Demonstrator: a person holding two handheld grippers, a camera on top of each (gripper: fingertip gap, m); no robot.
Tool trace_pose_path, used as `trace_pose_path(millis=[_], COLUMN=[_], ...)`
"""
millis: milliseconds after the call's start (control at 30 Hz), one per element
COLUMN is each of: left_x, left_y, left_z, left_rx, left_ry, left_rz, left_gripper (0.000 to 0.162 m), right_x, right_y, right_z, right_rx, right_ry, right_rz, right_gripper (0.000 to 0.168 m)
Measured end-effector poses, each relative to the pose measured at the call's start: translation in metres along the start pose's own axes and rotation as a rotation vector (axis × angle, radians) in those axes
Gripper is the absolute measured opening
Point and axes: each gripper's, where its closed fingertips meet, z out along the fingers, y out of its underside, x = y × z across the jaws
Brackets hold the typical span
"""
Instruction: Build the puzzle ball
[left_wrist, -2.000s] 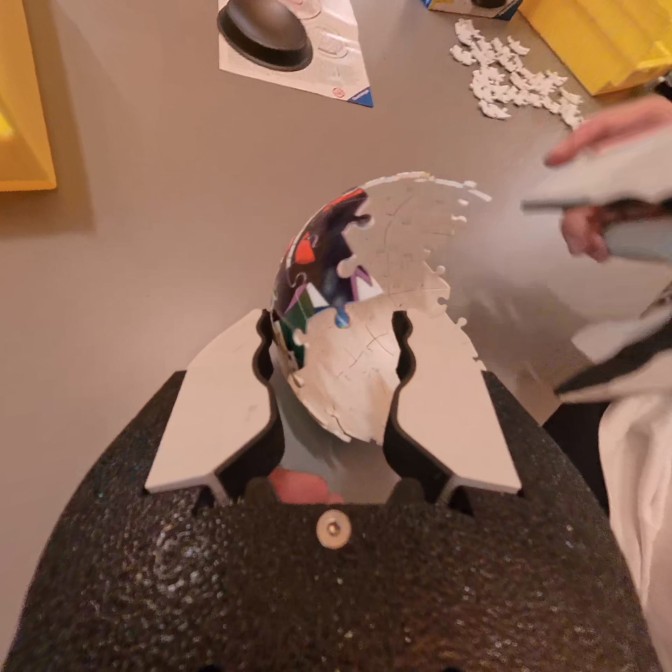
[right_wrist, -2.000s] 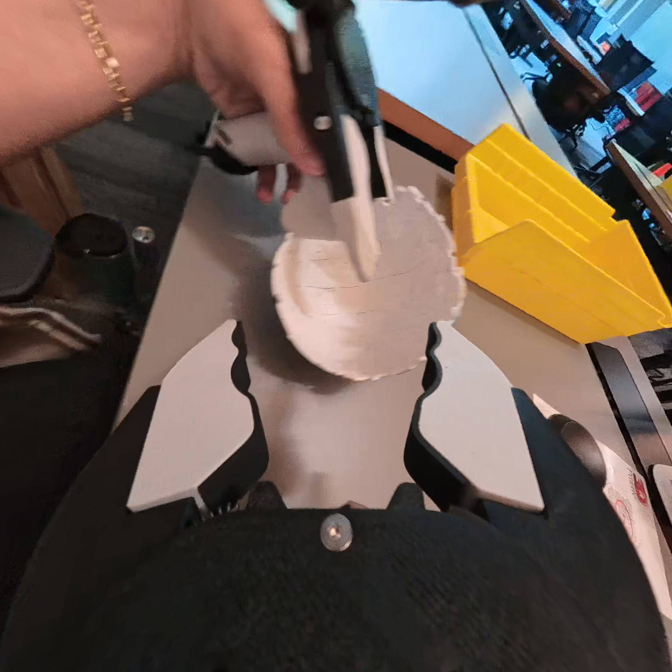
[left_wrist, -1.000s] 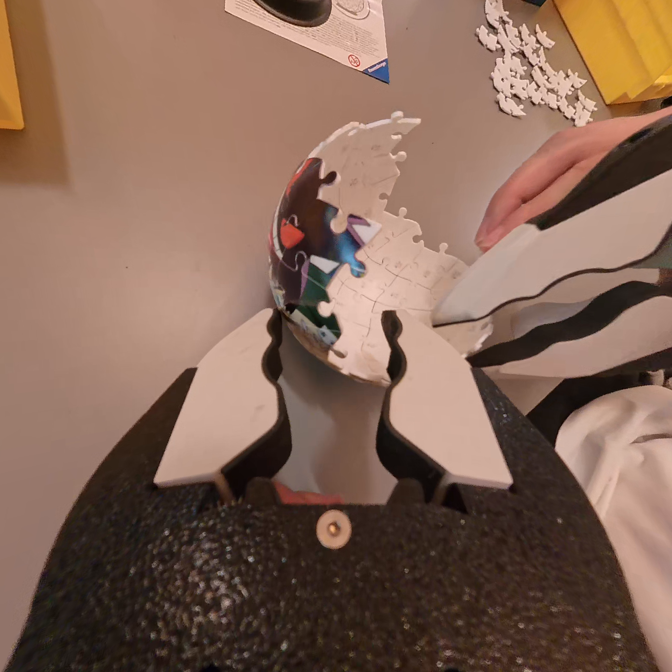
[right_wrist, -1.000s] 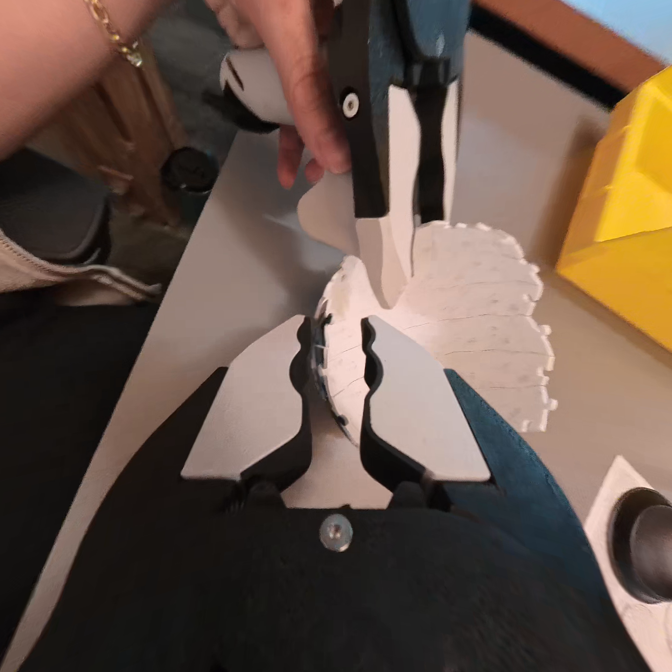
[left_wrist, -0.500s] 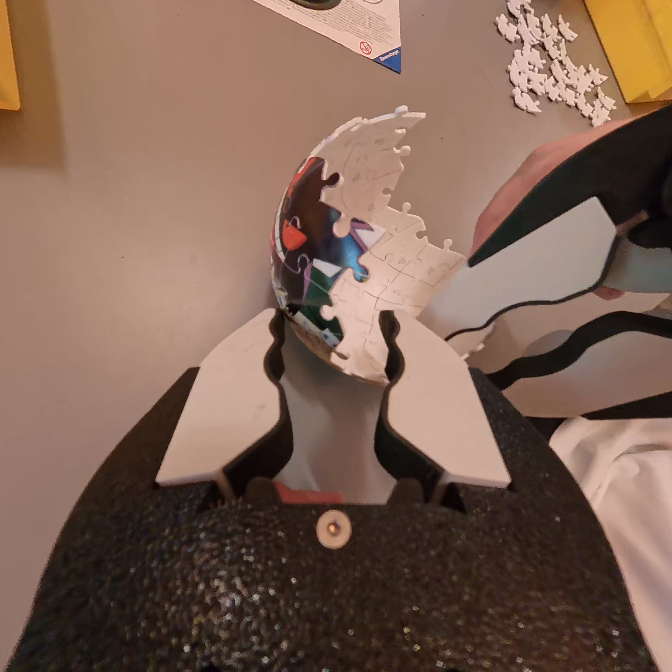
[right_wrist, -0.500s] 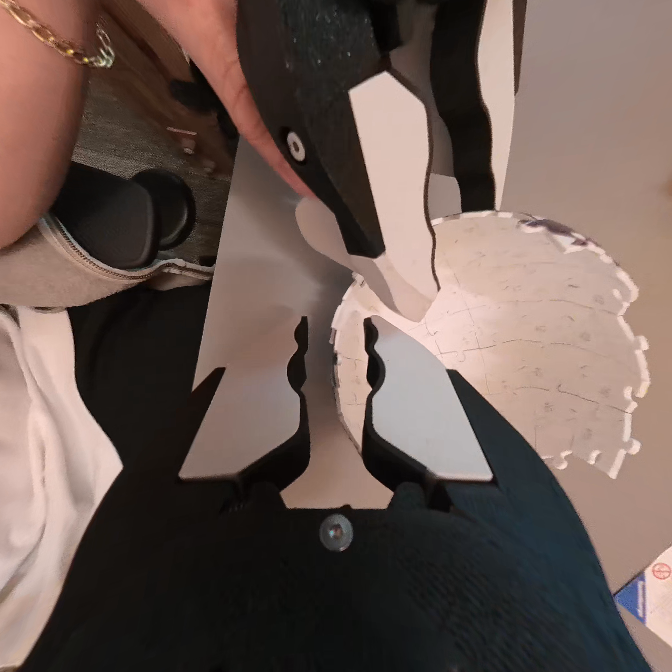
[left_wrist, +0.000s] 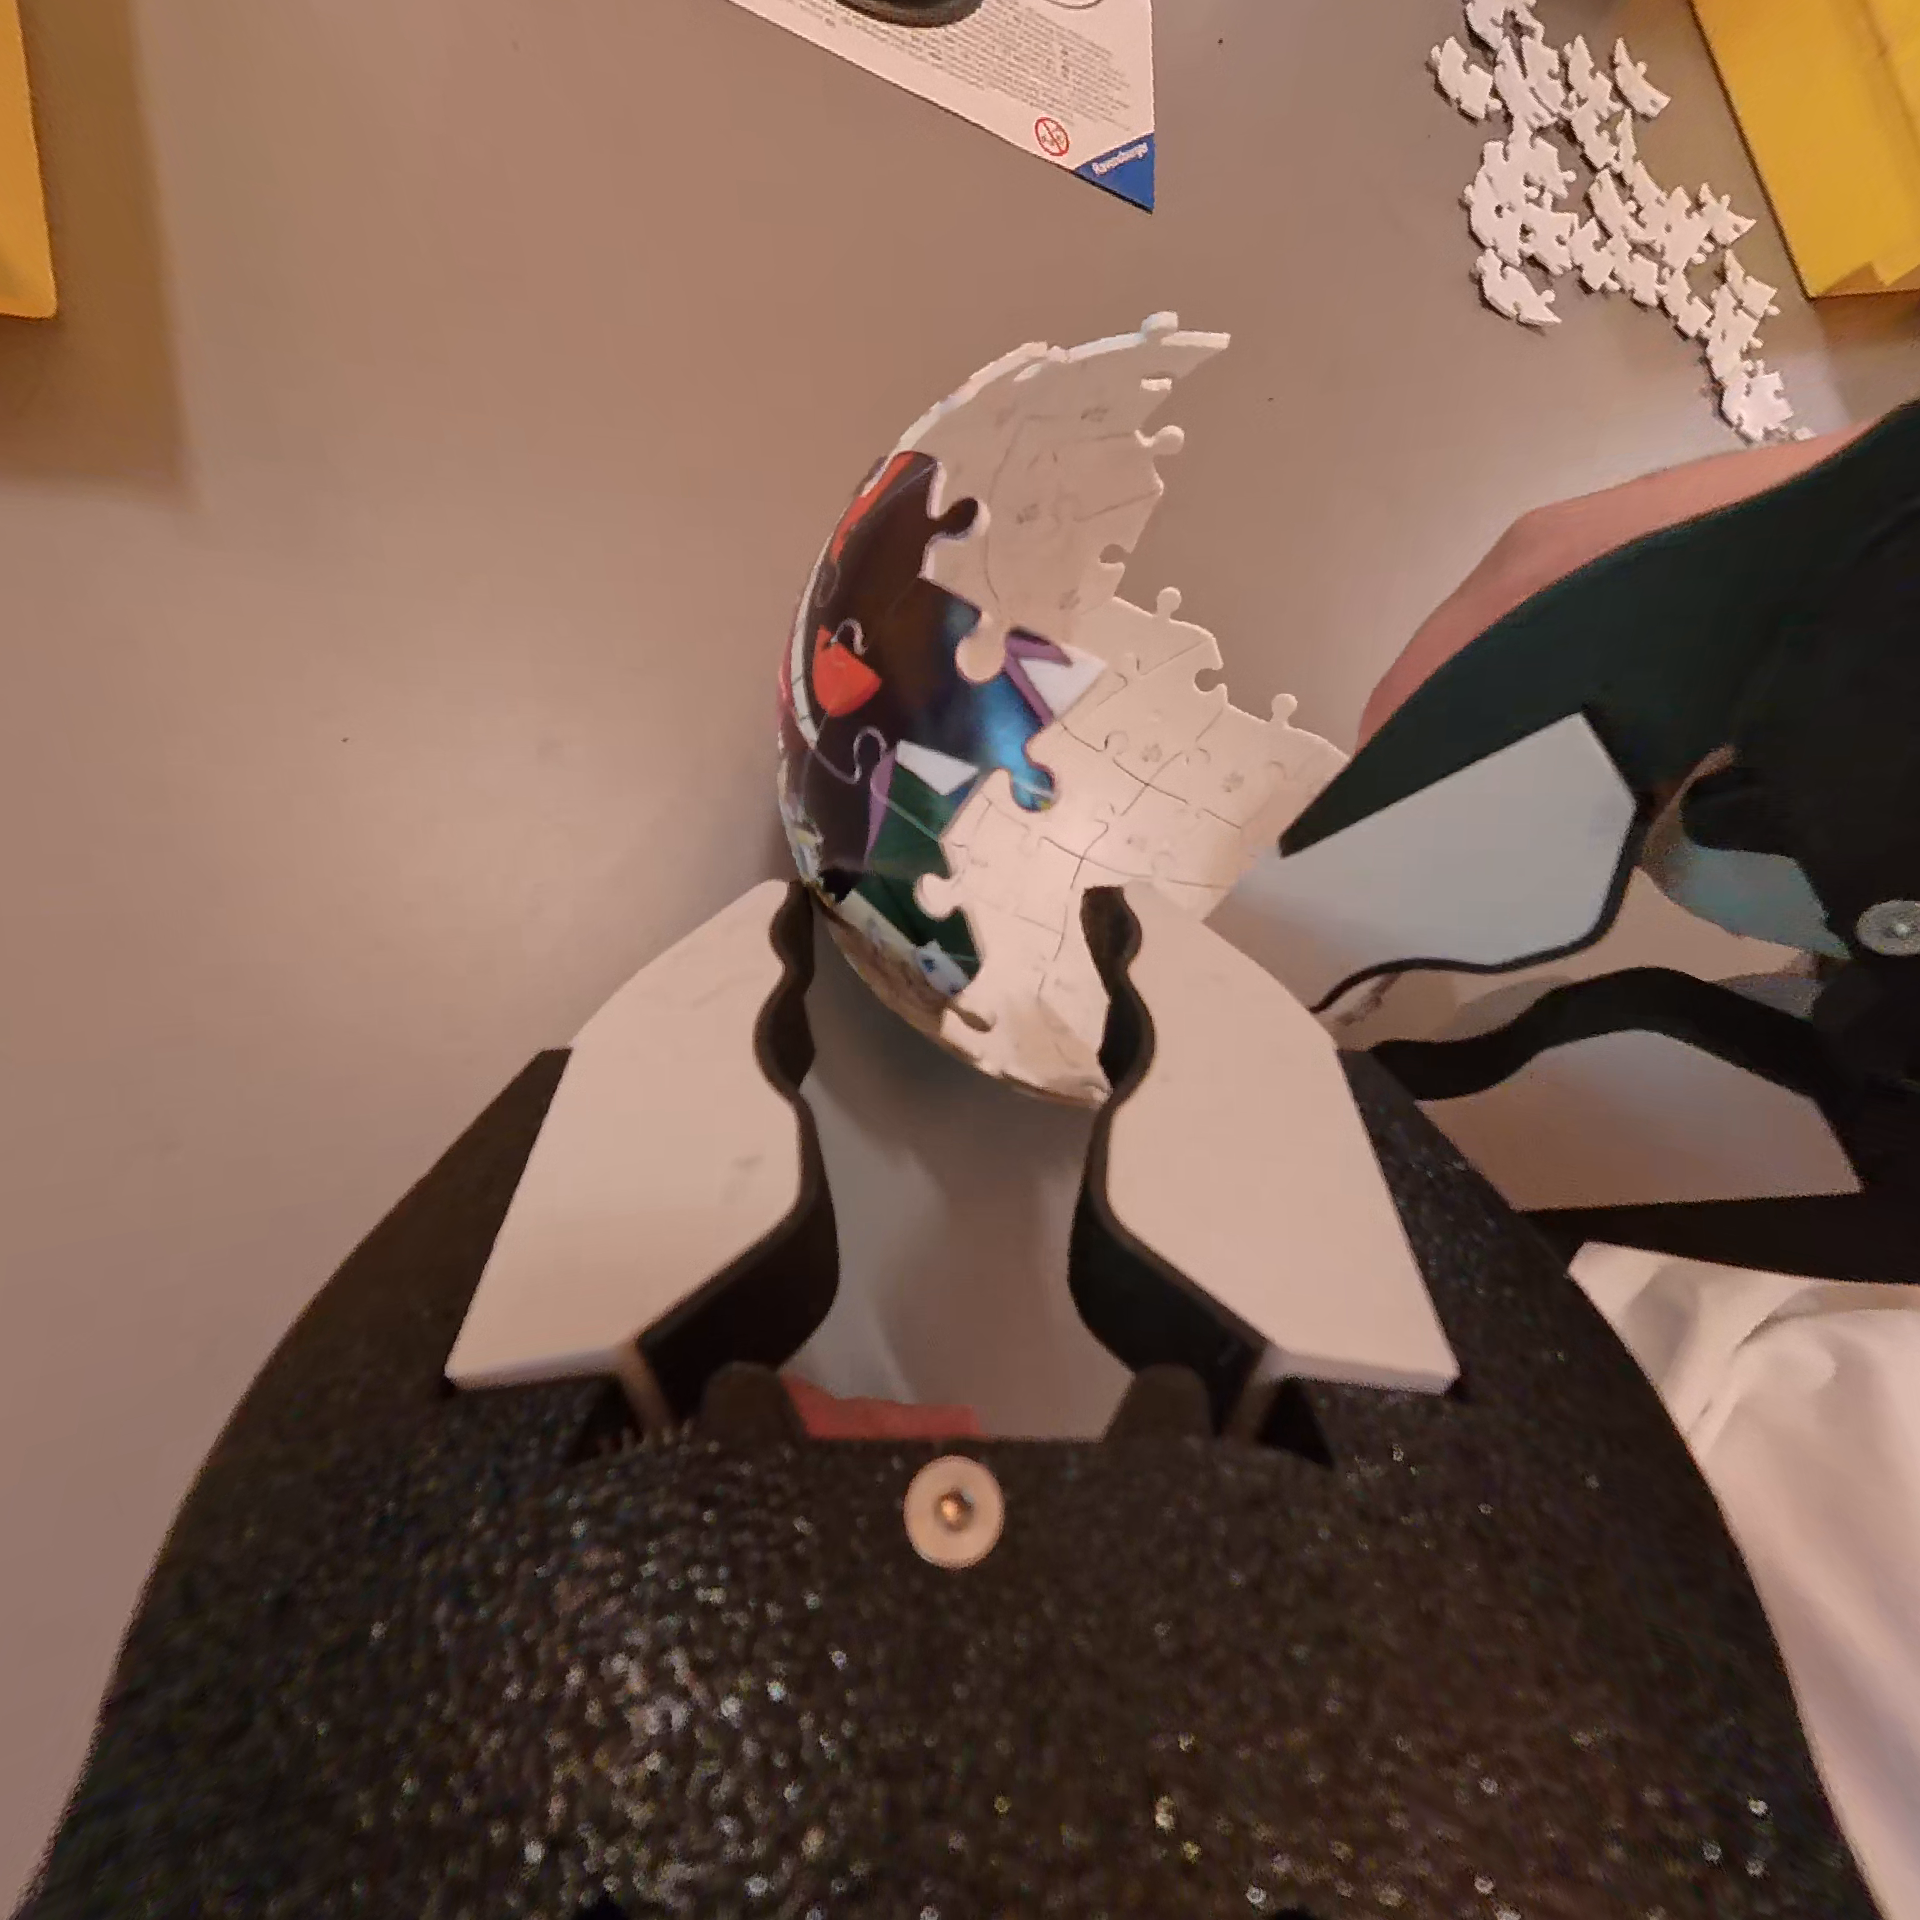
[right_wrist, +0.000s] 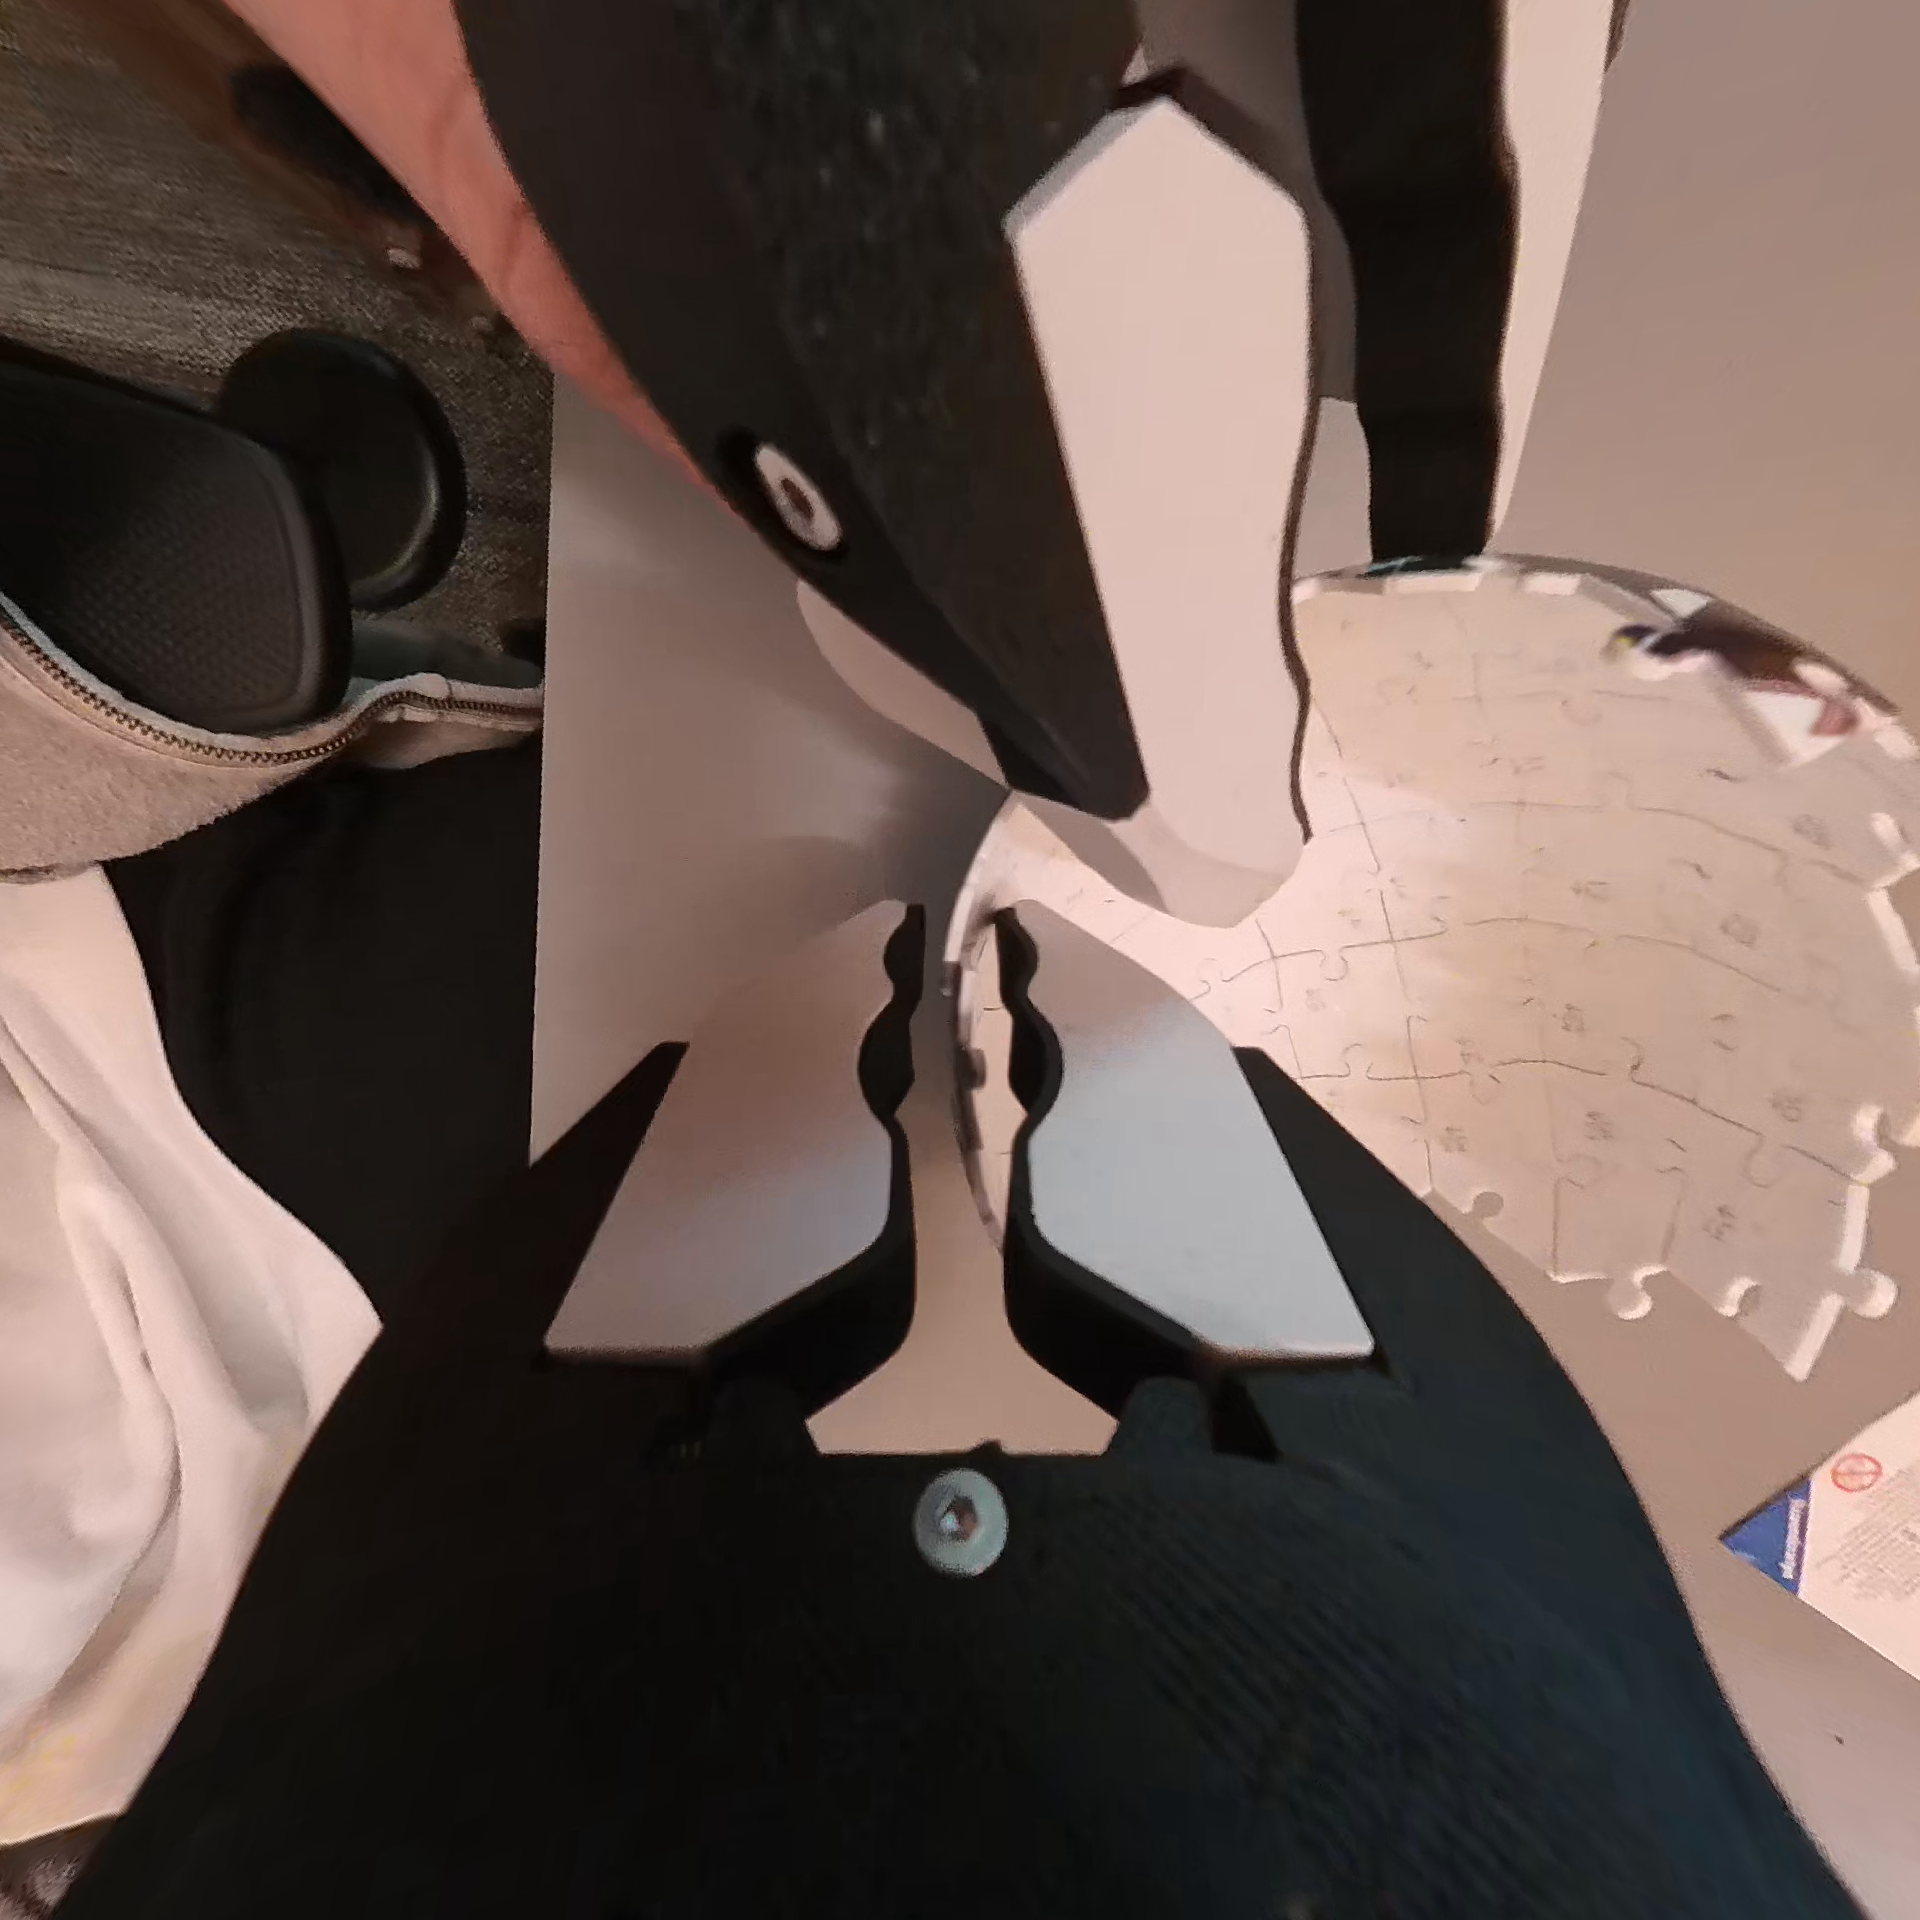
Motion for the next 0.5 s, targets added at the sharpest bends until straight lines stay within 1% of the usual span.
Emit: trace_pose_path(millis=[67, 300, 500], left_x=[0.0006, 0.0017, 0.0024], left_y=[0.0004, 0.0017, 0.0014], left_z=[0.0006, 0.0024, 0.0022], left_rx=[-0.003, -0.016, -0.017], left_ry=[0.001, -0.002, -0.007], left_rz=[0.006, 0.018, 0.023], left_gripper=[0.052, 0.052, 0.052], right_x=[0.0002, 0.0037, 0.0046], right_y=[0.0001, 0.0055, 0.0055], right_z=[-0.0007, -0.0040, -0.0044], right_rx=[-0.004, -0.041, -0.032], right_ry=[-0.007, 0.012, 0.026], right_rz=[-0.004, -0.033, -0.045], right_gripper=[0.009, 0.006, 0.005])
